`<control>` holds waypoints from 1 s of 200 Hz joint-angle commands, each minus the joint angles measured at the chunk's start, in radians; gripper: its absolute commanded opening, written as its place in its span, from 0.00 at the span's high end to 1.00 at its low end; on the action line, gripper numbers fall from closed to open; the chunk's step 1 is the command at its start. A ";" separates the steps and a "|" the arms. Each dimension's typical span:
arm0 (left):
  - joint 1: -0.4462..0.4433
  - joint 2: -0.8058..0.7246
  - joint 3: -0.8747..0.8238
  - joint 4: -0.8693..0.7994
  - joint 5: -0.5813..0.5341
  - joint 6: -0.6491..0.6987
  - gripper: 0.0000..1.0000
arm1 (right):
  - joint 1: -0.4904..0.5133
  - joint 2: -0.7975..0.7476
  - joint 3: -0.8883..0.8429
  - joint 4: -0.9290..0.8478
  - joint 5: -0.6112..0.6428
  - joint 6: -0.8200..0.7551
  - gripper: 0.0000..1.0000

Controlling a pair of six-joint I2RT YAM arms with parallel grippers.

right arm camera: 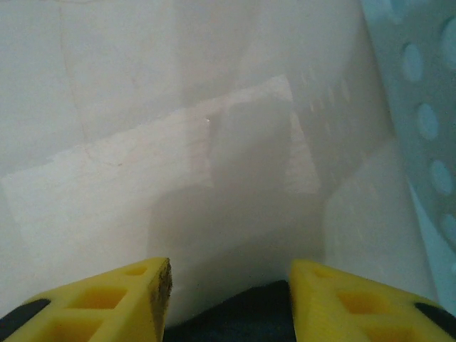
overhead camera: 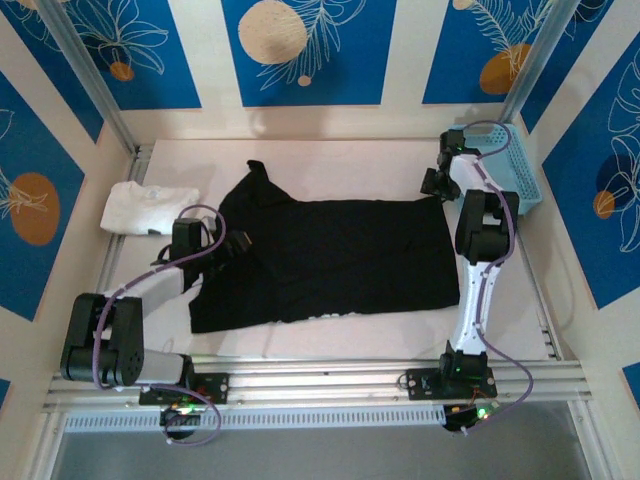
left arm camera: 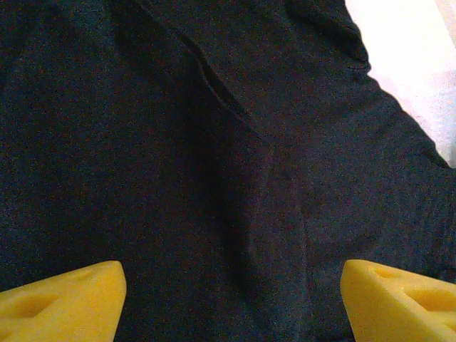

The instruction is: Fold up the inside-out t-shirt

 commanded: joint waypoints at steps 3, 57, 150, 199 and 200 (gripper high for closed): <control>-0.002 -0.006 0.001 0.010 0.020 0.016 0.21 | 0.007 0.033 0.029 -0.047 -0.003 -0.005 0.60; -0.002 0.005 0.090 -0.008 -0.007 0.023 0.21 | 0.008 0.041 0.041 -0.045 -0.015 -0.013 0.84; -0.003 0.510 0.714 -0.154 -0.195 0.168 0.24 | 0.042 -0.109 -0.060 0.069 -0.034 -0.039 1.00; -0.003 0.859 1.192 -0.362 -0.200 0.284 0.31 | 0.063 -0.153 -0.099 0.101 -0.039 -0.058 1.00; -0.003 0.867 1.201 -0.365 -0.201 0.286 0.32 | 0.063 -0.153 -0.099 0.101 -0.039 -0.058 1.00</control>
